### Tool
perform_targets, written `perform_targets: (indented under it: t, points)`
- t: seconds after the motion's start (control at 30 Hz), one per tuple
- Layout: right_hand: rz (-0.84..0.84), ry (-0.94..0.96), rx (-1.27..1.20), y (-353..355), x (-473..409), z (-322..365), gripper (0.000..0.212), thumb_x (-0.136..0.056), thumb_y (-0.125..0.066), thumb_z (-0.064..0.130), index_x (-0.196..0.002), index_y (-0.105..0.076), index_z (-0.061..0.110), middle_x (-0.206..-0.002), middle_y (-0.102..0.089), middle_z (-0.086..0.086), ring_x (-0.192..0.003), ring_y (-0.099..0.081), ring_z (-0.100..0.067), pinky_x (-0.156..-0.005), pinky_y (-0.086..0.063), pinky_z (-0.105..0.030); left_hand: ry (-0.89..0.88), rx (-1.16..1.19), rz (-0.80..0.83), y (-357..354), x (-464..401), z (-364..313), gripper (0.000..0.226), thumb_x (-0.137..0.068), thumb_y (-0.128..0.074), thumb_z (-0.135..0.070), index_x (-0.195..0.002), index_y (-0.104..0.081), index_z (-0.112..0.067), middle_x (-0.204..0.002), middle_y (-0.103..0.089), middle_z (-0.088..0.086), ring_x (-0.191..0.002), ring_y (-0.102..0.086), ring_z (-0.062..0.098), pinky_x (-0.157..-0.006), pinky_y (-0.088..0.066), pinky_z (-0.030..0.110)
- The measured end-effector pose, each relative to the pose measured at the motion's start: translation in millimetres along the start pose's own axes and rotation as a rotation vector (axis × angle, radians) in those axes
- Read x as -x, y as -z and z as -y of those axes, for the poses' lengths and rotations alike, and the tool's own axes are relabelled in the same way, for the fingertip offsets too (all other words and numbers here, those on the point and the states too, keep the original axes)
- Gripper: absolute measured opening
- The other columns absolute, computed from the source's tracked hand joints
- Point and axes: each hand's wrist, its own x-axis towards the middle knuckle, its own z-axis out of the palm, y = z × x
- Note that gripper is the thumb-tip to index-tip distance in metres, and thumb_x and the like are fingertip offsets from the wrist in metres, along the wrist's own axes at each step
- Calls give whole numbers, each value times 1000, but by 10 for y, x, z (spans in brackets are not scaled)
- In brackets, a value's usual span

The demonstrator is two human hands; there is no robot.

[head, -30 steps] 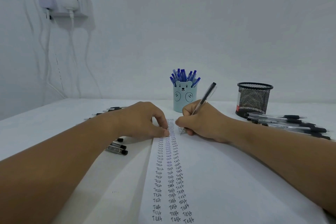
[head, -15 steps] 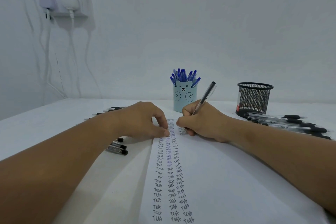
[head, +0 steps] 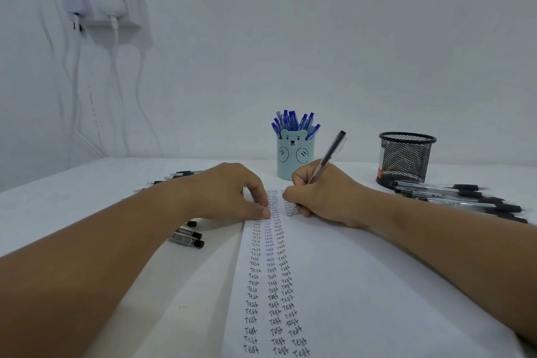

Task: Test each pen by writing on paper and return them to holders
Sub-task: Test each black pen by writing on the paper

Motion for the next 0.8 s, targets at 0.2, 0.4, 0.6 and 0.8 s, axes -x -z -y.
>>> perform_targets:
  t: [0.2,0.4,0.6,0.8]
  points:
    - [-22,15,5,5,2,7,40,-79,-63,6,-50,-38,18,-46,-52,-4,-47,-48,-15,-49,-38,-20,0,-5,1,-4,5,-11,20,-82,-77,-52,-96,-75,-38,-93,-58,-18,-92,-57,2,-69,-39,19]
    - [-11,1,-30,10,-23,-7,42,-82,-64,6,-51,-37,18,-45,-51,-2,-44,-47,-14,-47,-35,-20,-5,-19,-3,0,9,-23,21,-83,-77,-51,-99,-75,-37,-94,-57,-20,-93,-56,2,-68,-38,17]
    - [-37,28,30,-7,-34,-15,39,-79,-63,7,-52,-38,18,-47,-45,-1,-52,-46,-16,-56,-38,-23,-16,-14,2,-1,15,-11,20,-83,-77,-50,-98,-75,-36,-94,-59,-20,-92,-57,2,-68,-38,18]
    - [-134,-49,-235,11,-25,-15,46,-94,-65,28,-53,-48,16,-50,-50,-6,-43,-43,-16,-45,-34,-21,-9,-6,0,0,15,4,20,-82,-77,-52,-97,-75,-38,-95,-59,-19,-93,-57,3,-70,-39,19]
